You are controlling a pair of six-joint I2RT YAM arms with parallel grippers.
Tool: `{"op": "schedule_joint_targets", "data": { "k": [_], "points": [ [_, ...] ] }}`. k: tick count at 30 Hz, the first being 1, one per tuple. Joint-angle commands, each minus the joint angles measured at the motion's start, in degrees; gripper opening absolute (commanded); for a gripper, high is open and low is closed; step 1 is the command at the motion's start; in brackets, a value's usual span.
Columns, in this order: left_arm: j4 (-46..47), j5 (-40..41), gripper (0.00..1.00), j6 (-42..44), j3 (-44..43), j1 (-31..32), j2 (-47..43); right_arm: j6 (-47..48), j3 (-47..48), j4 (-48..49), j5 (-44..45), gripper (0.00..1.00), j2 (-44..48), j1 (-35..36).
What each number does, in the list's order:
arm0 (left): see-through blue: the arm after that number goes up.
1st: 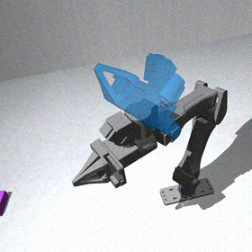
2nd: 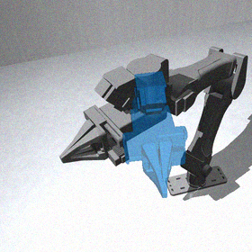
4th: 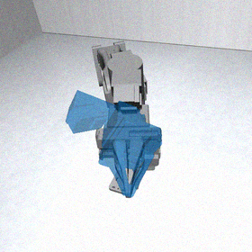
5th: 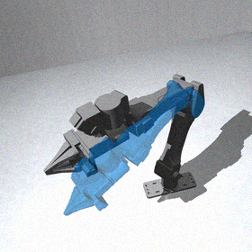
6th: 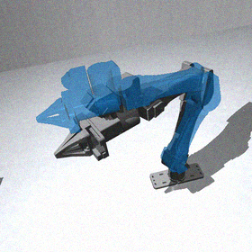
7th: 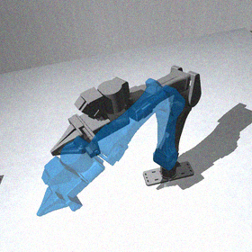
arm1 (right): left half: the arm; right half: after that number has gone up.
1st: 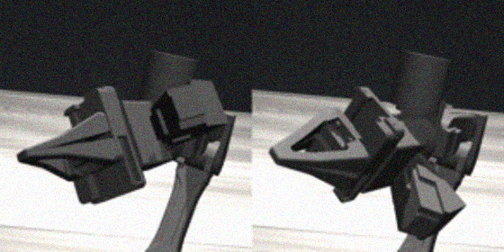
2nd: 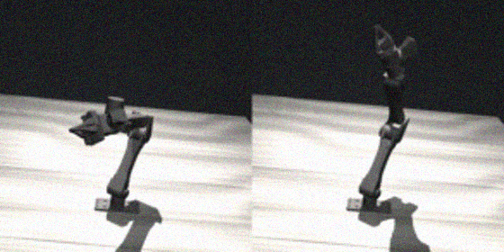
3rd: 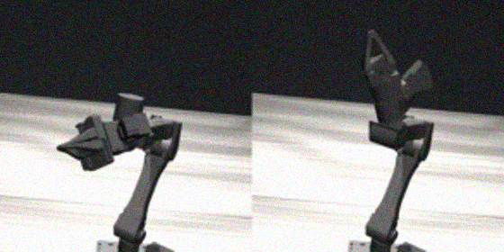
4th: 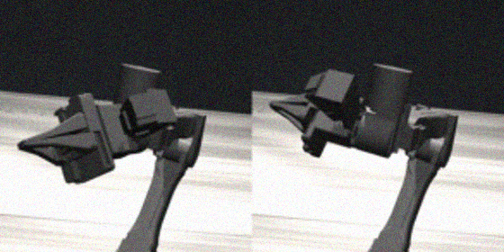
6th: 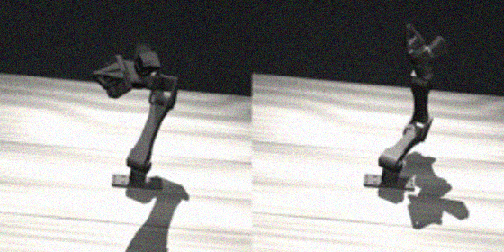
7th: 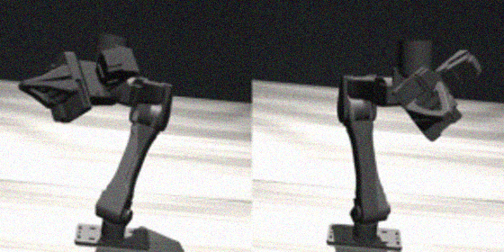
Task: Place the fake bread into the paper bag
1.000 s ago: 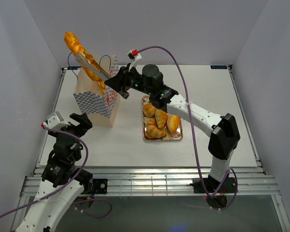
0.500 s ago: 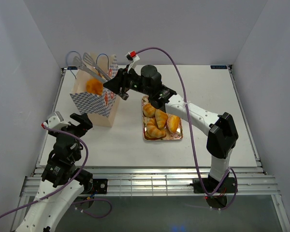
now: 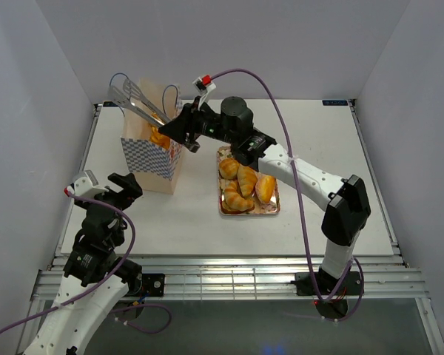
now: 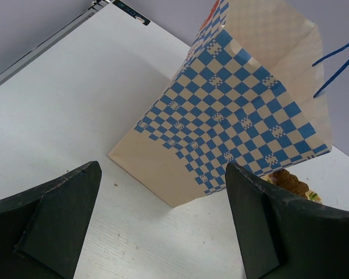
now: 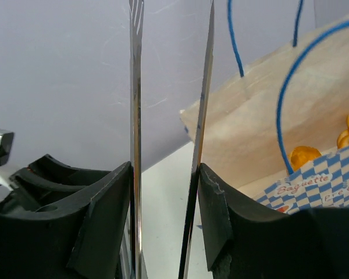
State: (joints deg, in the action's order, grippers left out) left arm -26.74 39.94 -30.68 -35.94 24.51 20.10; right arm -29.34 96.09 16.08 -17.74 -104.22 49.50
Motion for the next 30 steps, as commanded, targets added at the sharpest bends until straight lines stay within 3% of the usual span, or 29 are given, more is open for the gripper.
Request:
{"op": "schedule_joint_targets", "data": {
  "k": [1, 9, 21, 25, 30],
  "points": [
    [0.3, -0.2, 0.98, 0.5, -0.5, 0.2, 0.4, 1.3, 1.4, 2.0, -3.1, 0.53, 6.7, -0.3],
    [0.4, 0.2, 0.98, 0.6, -0.5, 0.2, 0.5, 4.9, -0.2, -4.5, -6.1, 0.53, 14.7, -0.3],
    [0.4, 0.2, 0.98, 0.5, -0.6, 0.2, 1.9, 12.5, -24.6, -18.3, 16.6, 0.54, 40.2, -0.5],
    [0.5, -0.5, 0.98, 0.6, -0.8, 0.2, 3.3, 12.3, -32.4, -23.8, 28.4, 0.54, 47.3, -0.9],
    [0.5, -0.8, 0.98, 0.7, -0.8, 0.2, 4.2, 9.0, -40.8, -32.9, 35.5, 0.54, 53.7, -2.0]
  ]
}}
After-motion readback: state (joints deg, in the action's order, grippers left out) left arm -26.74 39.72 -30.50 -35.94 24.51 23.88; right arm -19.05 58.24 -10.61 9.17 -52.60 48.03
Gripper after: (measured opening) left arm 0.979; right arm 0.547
